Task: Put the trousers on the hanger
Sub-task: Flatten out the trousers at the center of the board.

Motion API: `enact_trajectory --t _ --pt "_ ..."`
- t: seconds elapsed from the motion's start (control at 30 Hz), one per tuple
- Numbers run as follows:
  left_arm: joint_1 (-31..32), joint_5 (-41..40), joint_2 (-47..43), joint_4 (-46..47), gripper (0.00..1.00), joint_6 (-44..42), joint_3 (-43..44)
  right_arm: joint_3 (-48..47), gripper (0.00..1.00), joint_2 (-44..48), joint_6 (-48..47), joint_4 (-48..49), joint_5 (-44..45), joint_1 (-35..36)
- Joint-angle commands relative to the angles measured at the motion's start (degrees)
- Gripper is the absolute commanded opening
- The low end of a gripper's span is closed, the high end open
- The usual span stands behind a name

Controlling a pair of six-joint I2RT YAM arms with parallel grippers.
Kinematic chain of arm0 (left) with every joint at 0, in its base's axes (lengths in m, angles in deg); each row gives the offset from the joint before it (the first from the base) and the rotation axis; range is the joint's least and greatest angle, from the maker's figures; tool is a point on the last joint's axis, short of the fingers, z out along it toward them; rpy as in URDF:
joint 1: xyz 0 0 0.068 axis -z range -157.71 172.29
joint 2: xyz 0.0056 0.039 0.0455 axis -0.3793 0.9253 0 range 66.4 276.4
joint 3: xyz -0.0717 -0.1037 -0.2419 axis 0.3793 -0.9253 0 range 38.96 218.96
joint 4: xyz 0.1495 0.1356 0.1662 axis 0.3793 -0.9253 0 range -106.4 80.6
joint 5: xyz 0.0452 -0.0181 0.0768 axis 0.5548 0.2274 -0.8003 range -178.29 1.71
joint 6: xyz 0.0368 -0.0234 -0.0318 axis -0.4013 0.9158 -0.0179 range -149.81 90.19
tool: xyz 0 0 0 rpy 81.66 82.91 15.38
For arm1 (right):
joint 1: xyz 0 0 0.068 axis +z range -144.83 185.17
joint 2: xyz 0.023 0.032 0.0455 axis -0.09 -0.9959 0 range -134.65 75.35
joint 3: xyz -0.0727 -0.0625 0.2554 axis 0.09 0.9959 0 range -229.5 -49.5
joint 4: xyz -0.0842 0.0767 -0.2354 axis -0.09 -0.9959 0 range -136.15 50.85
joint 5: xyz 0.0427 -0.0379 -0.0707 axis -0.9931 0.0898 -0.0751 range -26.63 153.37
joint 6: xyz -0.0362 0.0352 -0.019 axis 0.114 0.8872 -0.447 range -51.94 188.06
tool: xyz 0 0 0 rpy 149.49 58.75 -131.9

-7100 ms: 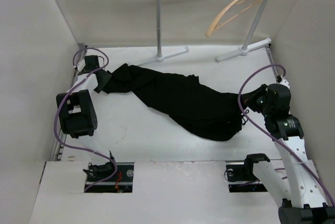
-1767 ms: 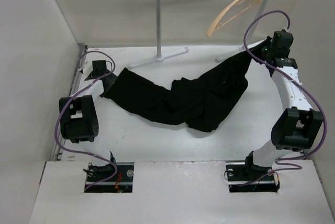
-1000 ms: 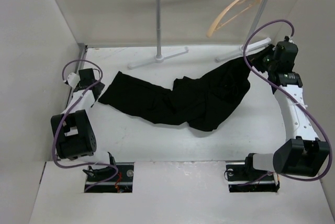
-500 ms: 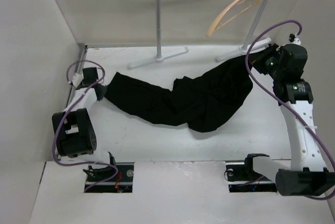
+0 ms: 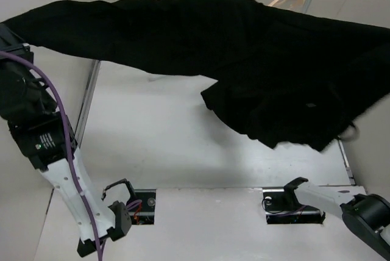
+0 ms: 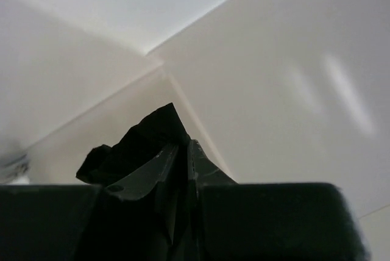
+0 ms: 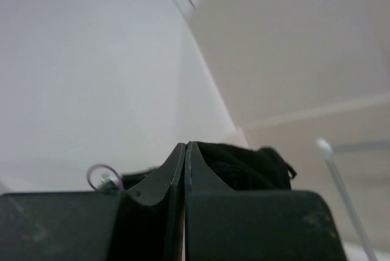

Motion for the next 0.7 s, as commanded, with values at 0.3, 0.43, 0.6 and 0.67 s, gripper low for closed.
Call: enact_trajectory --t 0.3,0.43,0.6,0.67 --pt "-3.56 -2.53 4.30 -0.74 0.10 1.42 -4.87 11.55 0.02 -5.51 0.08 10.98 5.26 -10.00" --pt "-2.86 -1.83 7.99 3.56 0.10 0.98 -10.14 28.76 0.01 -8.33 7.89 17.20 -2.35 -24.43" --pt "1.79 0.46 10.45 12.00 0.10 0.46 -24.46 47.51 0.02 -10.52 9.68 25.47 -5.02 -33.23" --pt "3.72 0.37 12.82 14.99 0.10 0.11 -28.25 49.98 0.03 -13.94 9.85 27.32 -7.73 -35.96"
